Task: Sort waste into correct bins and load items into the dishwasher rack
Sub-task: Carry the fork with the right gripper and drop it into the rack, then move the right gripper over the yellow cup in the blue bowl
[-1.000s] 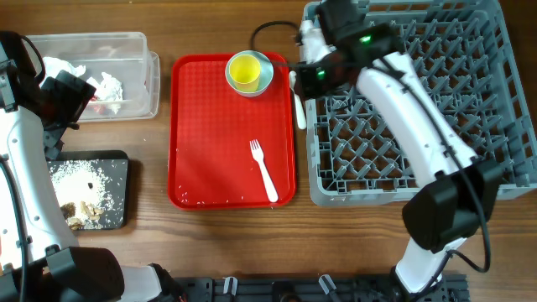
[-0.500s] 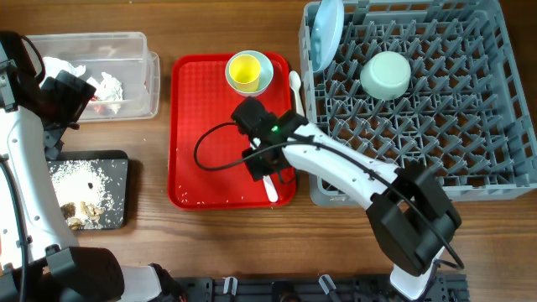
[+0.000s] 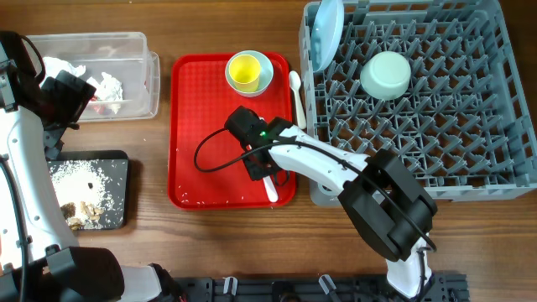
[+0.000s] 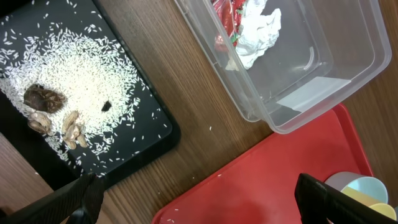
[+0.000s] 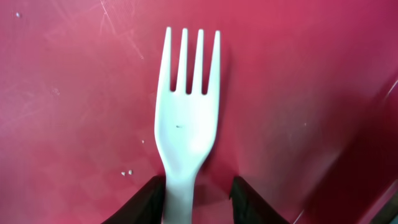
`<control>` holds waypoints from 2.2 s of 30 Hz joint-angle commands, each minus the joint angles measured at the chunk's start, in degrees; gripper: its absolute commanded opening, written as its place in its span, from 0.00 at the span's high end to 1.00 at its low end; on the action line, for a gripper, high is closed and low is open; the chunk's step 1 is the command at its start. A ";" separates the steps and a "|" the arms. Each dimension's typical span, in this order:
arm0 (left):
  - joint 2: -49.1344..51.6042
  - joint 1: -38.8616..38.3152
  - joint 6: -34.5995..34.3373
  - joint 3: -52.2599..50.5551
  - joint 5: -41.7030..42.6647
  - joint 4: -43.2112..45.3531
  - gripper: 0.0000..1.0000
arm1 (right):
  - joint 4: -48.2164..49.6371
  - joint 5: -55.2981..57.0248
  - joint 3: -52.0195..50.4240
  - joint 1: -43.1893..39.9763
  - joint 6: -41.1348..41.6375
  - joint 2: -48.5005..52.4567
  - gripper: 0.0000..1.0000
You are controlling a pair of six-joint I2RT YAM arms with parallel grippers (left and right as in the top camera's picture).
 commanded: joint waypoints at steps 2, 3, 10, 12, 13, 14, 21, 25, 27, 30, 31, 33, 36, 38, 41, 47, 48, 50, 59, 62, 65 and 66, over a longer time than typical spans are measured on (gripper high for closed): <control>0.13 0.33 -0.15 0.20 -0.76 0.00 0.00 | -0.79 -0.11 -0.50 0.68 2.62 1.62 0.78; 0.13 0.33 -0.17 0.20 -0.76 0.00 0.00 | -0.81 -0.11 -0.48 0.66 2.82 1.62 0.83; 0.13 0.33 -0.17 0.20 -0.76 0.00 0.00 | -7.72 -0.50 7.80 -0.85 4.07 0.81 0.96; 0.13 0.33 -0.17 0.20 -0.76 0.00 0.00 | -11.17 0.31 13.05 -3.10 2.32 -1.20 0.96; 0.13 0.33 -0.17 0.20 -0.76 0.00 0.00 | -12.63 1.42 15.08 -4.17 2.34 -2.03 0.96; 0.13 0.33 -0.17 0.20 -0.76 0.00 0.00 | -14.38 3.02 17.57 -5.77 2.27 -3.06 0.96; 0.13 0.33 -0.17 0.20 -0.76 0.00 0.00 | -16.72 3.76 23.76 -21.77 -5.11 -10.32 0.95; 0.13 0.33 -0.17 0.20 -0.76 0.00 0.00 | -16.74 -5.20 22.80 -28.59 -12.26 -10.29 0.95; 0.13 0.33 -0.17 0.20 -0.76 0.00 0.00 | -16.98 -9.11 21.44 -30.08 -12.37 -9.99 0.95; 0.13 0.33 -0.17 0.20 -0.76 0.00 0.00 | -15.96 -12.17 18.27 -30.03 -11.89 -9.97 0.94; 0.13 0.33 -0.17 0.20 -0.76 0.00 0.00 | -15.96 -12.39 17.38 -29.94 -10.73 -9.97 0.94; 0.13 0.33 -0.17 0.20 -0.76 0.00 0.00 | -16.39 -12.48 15.69 -29.90 -8.63 -9.97 0.94; 0.13 0.33 -0.17 0.20 -0.76 0.00 0.00 | -16.68 -12.61 13.60 -29.88 -6.32 -9.97 0.91; 0.13 0.33 -0.17 0.20 -0.76 0.00 0.00 | -17.18 -12.61 12.52 -29.90 -6.29 -9.97 0.82; 0.13 0.33 -0.17 0.20 -0.76 0.00 0.00 | -18.38 -12.61 12.52 -29.90 -6.29 -9.99 0.74; 0.13 0.33 -0.17 0.20 -0.76 0.00 0.00 | -20.24 -14.58 12.87 -29.90 -5.42 -11.08 0.61; 0.13 0.33 -0.17 0.20 -0.76 0.00 0.00 | -20.17 -14.62 13.53 -29.88 -4.37 -11.96 0.61; 0.13 0.33 -0.17 0.20 -0.74 0.00 0.00 | -18.18 -16.24 15.19 -29.44 -4.66 -14.12 0.61; 0.13 0.33 -0.17 0.20 -0.76 0.00 0.00 | 8.33 -18.82 16.72 -21.33 -6.36 -17.81 0.16; 0.13 0.33 -0.17 0.20 -0.76 0.00 0.00 | 8.04 -16.13 22.12 -18.56 -8.26 -13.77 0.13; 0.13 0.33 -0.17 0.20 -0.76 0.00 0.00 | 3.98 -10.49 31.78 -15.96 -11.32 -7.30 0.09; 0.13 0.33 -0.17 0.20 -0.76 0.00 0.00 | 3.78 -9.18 33.83 -15.17 -12.13 -5.35 0.09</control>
